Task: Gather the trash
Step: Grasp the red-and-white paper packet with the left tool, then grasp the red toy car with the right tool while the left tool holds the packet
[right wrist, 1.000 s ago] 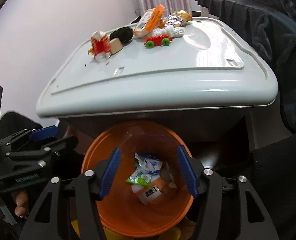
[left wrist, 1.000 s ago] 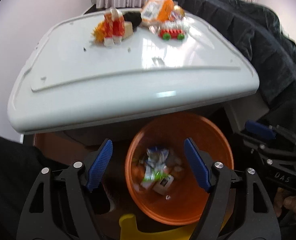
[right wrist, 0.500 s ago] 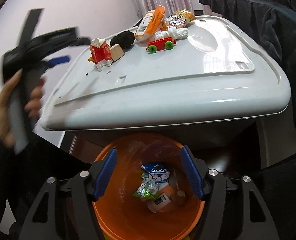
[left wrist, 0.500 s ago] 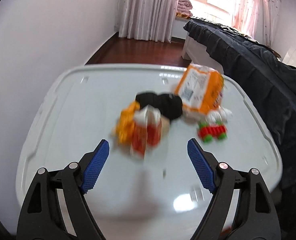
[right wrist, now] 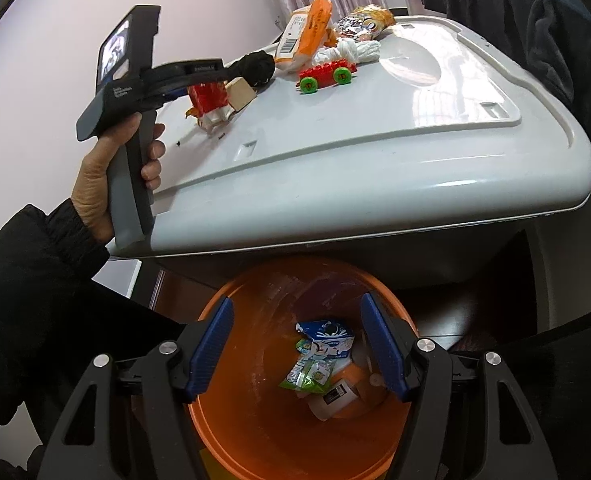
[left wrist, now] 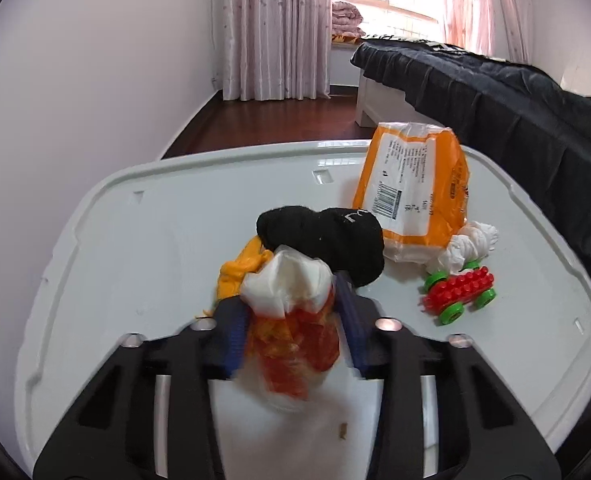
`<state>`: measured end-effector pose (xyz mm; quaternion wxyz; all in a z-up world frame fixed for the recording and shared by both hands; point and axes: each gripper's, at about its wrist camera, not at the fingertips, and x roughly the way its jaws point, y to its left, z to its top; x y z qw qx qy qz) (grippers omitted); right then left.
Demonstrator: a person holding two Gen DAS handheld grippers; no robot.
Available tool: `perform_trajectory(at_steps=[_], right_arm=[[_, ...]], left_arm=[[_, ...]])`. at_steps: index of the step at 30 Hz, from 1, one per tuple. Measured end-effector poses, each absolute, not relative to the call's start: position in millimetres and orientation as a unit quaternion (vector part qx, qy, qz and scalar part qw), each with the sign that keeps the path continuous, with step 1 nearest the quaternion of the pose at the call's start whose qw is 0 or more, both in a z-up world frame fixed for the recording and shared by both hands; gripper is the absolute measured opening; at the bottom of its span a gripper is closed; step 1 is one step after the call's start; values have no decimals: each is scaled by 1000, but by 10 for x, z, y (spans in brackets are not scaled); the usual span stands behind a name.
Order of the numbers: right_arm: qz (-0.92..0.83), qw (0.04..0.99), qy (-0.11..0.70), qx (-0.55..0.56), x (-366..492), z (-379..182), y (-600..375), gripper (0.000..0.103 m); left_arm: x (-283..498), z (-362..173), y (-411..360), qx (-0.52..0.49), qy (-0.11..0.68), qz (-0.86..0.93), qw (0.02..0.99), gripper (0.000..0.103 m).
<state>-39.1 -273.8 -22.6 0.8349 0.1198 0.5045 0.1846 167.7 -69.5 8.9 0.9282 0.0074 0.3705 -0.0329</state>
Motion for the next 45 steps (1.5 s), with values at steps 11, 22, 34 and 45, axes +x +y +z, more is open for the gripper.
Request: perform_trajectory(at_steps=[11,22,34,45], right_arm=[[190,829,503,153,-347,-153,-2844,65],[179,869,455,72,722,334,-2680,75],[123,861,493,15,2016,-95,-2117,88],[81,874,480,11,2017,-209,-2142,46]], left_arm=[[956,547,-583,-44,374,-73,923,31],[147,446,-625,-16,396,-87,914,31],[96,367,-569,-36,391,-100,914,32],[46,394,-537,-39,384,-95,918,32]])
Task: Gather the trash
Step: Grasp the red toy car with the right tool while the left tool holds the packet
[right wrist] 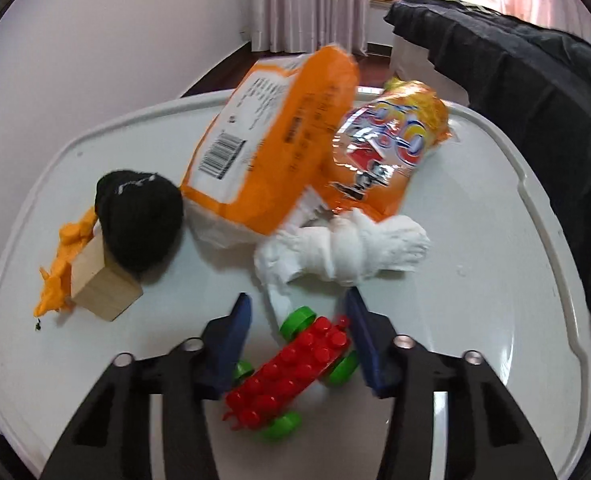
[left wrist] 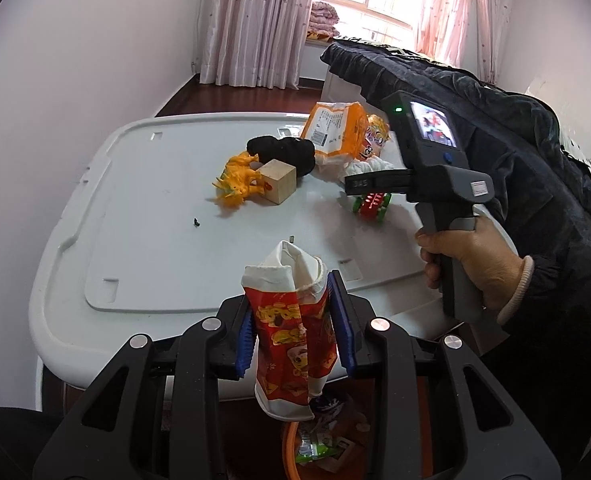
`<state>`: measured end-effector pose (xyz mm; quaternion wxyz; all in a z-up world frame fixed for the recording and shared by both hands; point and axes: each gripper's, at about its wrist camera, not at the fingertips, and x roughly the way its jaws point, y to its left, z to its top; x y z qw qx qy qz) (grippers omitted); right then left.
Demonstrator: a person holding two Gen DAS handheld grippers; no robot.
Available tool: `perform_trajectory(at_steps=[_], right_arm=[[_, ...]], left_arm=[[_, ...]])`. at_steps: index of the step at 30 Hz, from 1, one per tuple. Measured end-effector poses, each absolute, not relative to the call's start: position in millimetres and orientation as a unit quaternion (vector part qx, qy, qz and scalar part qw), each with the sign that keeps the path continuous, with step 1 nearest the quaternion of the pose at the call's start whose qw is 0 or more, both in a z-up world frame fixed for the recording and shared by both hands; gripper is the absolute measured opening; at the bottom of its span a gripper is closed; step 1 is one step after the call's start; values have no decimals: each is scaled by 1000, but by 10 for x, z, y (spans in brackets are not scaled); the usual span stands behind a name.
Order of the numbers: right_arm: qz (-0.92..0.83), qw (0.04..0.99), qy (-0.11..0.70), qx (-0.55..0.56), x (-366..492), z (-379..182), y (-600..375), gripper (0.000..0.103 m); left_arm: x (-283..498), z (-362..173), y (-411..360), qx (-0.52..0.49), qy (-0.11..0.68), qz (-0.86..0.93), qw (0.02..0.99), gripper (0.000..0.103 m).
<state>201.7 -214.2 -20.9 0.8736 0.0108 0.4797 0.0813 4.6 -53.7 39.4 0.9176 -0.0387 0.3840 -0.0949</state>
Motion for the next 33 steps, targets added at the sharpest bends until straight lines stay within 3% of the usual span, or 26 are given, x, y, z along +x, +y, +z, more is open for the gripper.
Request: perform_trajectory(at_steps=[4,6,10,16,17,26,33], right_arm=[[88,871,483,-9,1947,-199,-2182,50],[90,869,486,-9,1904,-192,-2221,60],[85,869,487,-13,1805,-199,-2219,60],[71,872,483,-18,1647,-198,-2146,51],[71,874,480,-20,1612,-196,-2132,40],[91,883,459,-16,1260,-97,-2188,40],[140,896,421,2,748,390,-2275,40]], left_arm=[[41,392,-553,-34,383,-94,919,32],[45,385,-567,-35,384,-95,918,32],[48,387,-584,-36,384,-99,917,32],[27,396,-568,-32,379,-98,920,33],[29,395,-562,-33,379,-98,919,33],[13,365,-567,-33,382,-86,919,33],[-25,329,-684,-23,391,-89,916,33]])
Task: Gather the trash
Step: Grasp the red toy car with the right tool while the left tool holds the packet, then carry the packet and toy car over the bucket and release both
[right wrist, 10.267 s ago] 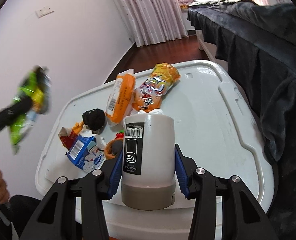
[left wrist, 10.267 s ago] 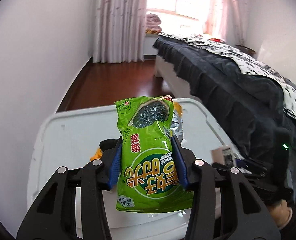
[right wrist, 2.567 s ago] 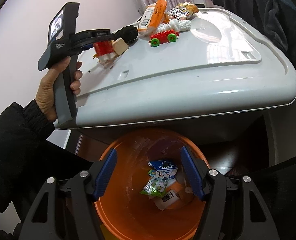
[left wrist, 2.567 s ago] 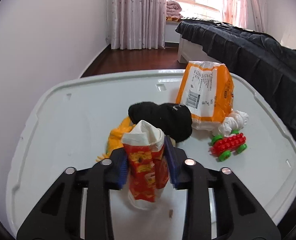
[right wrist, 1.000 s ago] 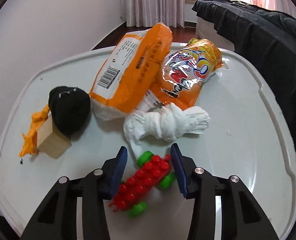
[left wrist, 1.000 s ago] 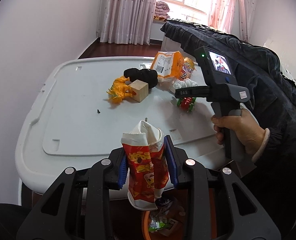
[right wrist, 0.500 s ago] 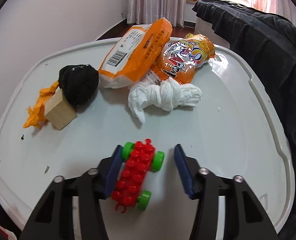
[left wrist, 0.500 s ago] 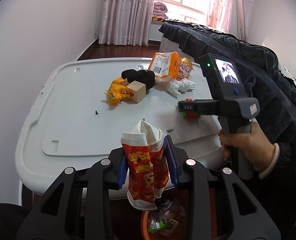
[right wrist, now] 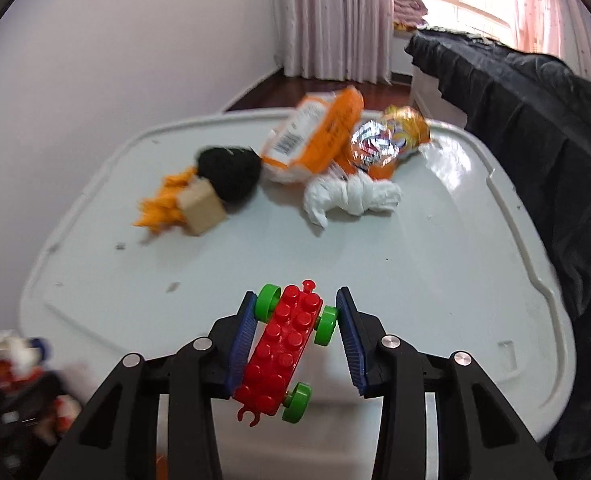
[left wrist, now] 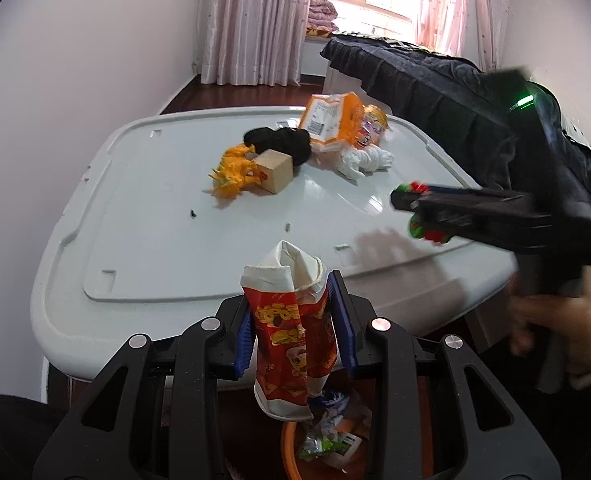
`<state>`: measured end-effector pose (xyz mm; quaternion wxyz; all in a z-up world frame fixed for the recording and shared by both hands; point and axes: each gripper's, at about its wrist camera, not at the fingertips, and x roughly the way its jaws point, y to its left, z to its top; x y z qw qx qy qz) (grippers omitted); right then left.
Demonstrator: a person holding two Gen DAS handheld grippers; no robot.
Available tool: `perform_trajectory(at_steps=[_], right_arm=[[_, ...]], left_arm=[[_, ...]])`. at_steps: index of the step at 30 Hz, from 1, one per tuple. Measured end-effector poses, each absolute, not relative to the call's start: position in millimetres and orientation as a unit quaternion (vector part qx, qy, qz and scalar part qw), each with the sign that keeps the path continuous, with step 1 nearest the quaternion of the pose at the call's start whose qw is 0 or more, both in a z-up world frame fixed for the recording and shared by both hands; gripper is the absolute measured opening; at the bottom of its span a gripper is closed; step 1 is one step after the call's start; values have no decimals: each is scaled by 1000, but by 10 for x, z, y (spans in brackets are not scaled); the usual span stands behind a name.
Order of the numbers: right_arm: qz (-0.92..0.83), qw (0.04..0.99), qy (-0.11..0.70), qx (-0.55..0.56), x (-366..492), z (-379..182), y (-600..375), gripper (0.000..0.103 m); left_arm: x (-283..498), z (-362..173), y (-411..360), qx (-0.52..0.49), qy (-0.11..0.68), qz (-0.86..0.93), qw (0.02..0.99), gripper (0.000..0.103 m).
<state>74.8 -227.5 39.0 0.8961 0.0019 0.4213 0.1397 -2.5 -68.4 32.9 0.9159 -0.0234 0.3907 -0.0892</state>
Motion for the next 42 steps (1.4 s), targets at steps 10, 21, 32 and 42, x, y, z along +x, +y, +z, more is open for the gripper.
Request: perform_trajectory(at_steps=[10,21,32,42], right_arm=[[160,888,430,21,-411,515,-2578,40],[169,862,476,48,-1013,187,-2658,40],[165,848,502,30,-955,-27,-2612,41],[145,850,504,46,-933,-35,-2704,60]], left_arm=[[-427,284,-889,-14,422,-119,899,33],[-670,-67,-972,-24,515,-126,848,33],[-576,-261,-1044,-11,543,-122,831,33],[-560,-243,-1003,-9,539,-105,836,71]])
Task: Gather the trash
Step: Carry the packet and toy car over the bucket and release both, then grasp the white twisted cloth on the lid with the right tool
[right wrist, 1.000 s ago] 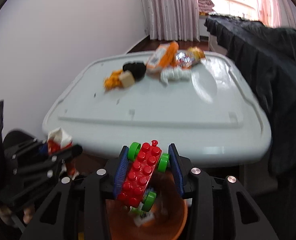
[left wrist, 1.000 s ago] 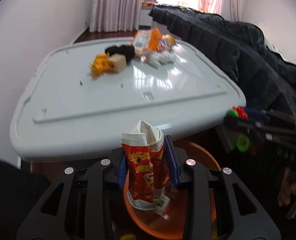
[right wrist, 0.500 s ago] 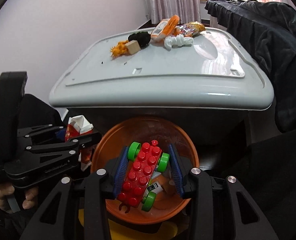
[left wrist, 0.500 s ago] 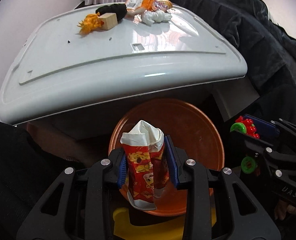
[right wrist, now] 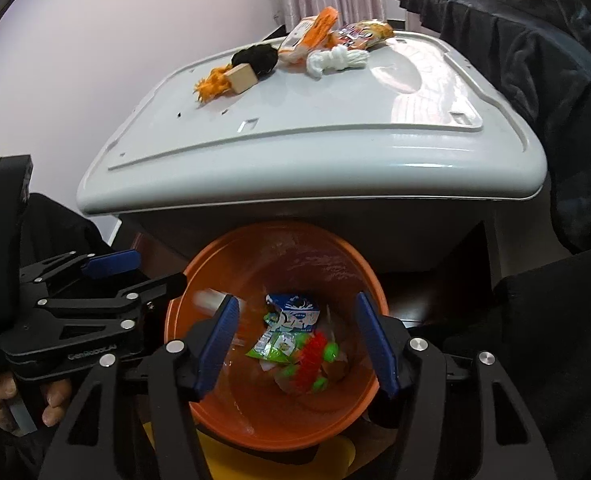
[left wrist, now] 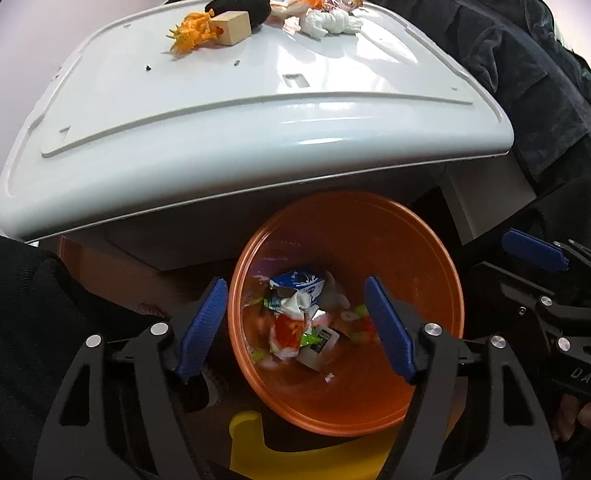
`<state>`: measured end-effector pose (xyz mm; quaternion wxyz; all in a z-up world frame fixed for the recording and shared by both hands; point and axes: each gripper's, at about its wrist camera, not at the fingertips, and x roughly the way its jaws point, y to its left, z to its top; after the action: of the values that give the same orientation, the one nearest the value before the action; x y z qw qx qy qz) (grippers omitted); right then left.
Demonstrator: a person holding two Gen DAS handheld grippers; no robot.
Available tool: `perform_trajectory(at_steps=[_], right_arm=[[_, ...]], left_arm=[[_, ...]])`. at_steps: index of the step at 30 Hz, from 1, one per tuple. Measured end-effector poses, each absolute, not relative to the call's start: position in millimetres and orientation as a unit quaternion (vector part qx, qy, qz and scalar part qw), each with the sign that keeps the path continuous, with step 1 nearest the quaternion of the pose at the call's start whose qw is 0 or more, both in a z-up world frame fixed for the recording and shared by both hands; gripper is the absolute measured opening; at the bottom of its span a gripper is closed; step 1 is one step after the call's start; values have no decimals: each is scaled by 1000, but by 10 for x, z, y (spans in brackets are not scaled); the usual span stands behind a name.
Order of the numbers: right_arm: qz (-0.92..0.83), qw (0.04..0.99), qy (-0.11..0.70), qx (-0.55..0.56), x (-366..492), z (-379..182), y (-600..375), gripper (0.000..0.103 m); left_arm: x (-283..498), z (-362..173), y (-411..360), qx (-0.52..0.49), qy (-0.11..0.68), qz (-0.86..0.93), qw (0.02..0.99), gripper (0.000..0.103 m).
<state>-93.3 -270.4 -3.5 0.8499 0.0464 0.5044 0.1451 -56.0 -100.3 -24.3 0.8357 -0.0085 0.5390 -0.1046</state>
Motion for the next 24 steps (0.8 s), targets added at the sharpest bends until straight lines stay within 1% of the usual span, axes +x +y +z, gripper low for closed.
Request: perform_trajectory(at_steps=[7,9,10,12,15,17,20,23,24], right_arm=[[152,849,502,59,-904,-1,-2734,60],[156,850,500,64,-845,34,-2756,64],[157,851,497,66,-781,67,-2770,66],[160,855,488,64,-627,145,-2782,69],[164,868,465,60,-173,318,-2759,73],[162,872,458,58,139,372,-2717,73],[157,876,452,57,697,392,-2641,73],[151,879,451,40,1203,344,-2564,73],[148,879,452,31,1398,311,-2530,75]], left_arm=[[-540,-208,-919,-23,533,-101,840,71],[-527,-137,-880,-25,524,-99,846,71],[-516,-99,-858,-26,518,-99,849,72],[-464,-3,-817,-27,504,-97,858,78],[-305,124,-782,-17,478,-92,873,81],[-174,148,-748,-14,469,-80,879,81],[8,116,-633,-38,469,-69,879,81],[33,12,-515,-63,477,-56,875,81],[30,-21,-482,-68,481,-53,872,81]])
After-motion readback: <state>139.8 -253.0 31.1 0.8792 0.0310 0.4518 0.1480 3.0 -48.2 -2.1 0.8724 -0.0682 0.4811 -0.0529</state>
